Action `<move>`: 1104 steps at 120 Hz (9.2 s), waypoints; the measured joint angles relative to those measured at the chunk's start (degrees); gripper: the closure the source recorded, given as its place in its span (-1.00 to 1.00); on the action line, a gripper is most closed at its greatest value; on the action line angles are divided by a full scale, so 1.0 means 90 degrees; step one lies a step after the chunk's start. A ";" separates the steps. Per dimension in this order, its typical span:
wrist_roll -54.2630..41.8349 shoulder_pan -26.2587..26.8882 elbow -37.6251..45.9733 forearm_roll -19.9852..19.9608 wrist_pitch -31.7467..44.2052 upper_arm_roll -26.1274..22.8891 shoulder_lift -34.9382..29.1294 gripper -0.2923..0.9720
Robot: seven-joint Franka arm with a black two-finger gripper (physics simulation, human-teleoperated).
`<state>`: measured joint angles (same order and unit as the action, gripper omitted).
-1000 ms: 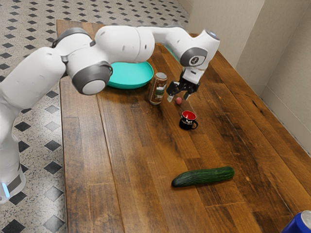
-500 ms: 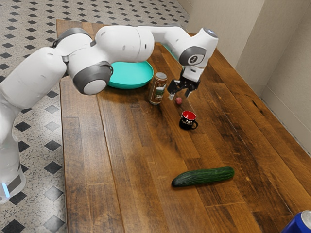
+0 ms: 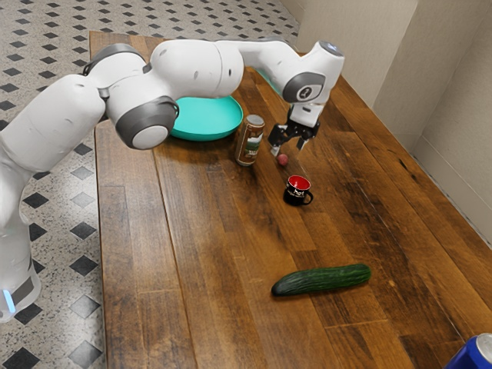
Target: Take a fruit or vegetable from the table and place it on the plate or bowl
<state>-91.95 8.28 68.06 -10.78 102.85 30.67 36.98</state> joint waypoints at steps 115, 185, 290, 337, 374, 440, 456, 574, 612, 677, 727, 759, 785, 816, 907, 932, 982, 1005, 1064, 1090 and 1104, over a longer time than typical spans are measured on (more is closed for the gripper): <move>0.0012 -0.0102 0.0009 -0.0013 0.0263 -0.0133 0.0268 -0.54; 0.0016 -0.0245 0.0007 -0.0013 0.0308 -0.0251 0.0335 0.03; -0.0068 -0.1277 -0.0445 -0.0035 0.0215 -0.0230 -0.2173 0.31; -0.0274 -0.2806 -0.0417 -0.0446 0.0394 -0.0289 -0.1411 0.35; -0.0364 -0.3049 -0.0318 -0.0524 0.0433 -0.0293 -0.0789 0.35; -0.0433 -0.3133 -0.0245 -0.0493 0.0386 -0.0293 -0.0507 -0.37; -0.0440 -0.2817 -0.0411 -0.0495 0.0301 -0.0283 -0.0950 -0.47; -0.2720 0.1660 0.0061 0.0507 -0.2824 -0.2605 -0.1450 -0.54; -0.4395 0.1864 0.0061 0.0504 -0.2406 -0.3226 -0.1170 -0.54; -0.5780 0.1620 0.0059 0.0462 -0.1725 -0.3194 -0.0707 -0.54; -0.6240 0.1664 -0.0013 0.1084 -0.1428 -0.3123 -0.0588 -0.54; -0.6351 0.1633 -0.0100 0.1732 -0.1356 -0.3101 -0.0766 -0.54; -0.6440 0.1706 -0.0189 0.1323 -0.1288 -0.3265 -0.1024 -0.54; -0.6468 0.1639 -0.0162 0.1355 -0.1043 -0.3266 -0.0806 -0.54; -0.6547 0.1618 -0.0073 0.1381 -0.0610 -0.3300 -0.0303 -0.54; -0.6557 0.1602 -0.0060 0.1398 -0.0502 -0.3300 -0.0193 -0.54; -0.6559 0.1589 -0.0050 0.1378 -0.0276 -0.3300 -0.0033 0.12; -0.6540 0.1589 -0.0067 0.1315 -0.0237 -0.3242 -0.0077 0.18; -0.6468 -0.0538 -0.0100 0.1089 -0.1100 -0.3055 -0.1548 0.22; -0.6453 -0.1496 -0.0104 0.1048 -0.1327 -0.2925 -0.1533 0.23; -0.6450 -0.2115 -0.0099 0.0973 -0.1361 -0.2922 -0.1465 0.23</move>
<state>-150.00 -10.75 67.17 -2.03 90.59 4.37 23.80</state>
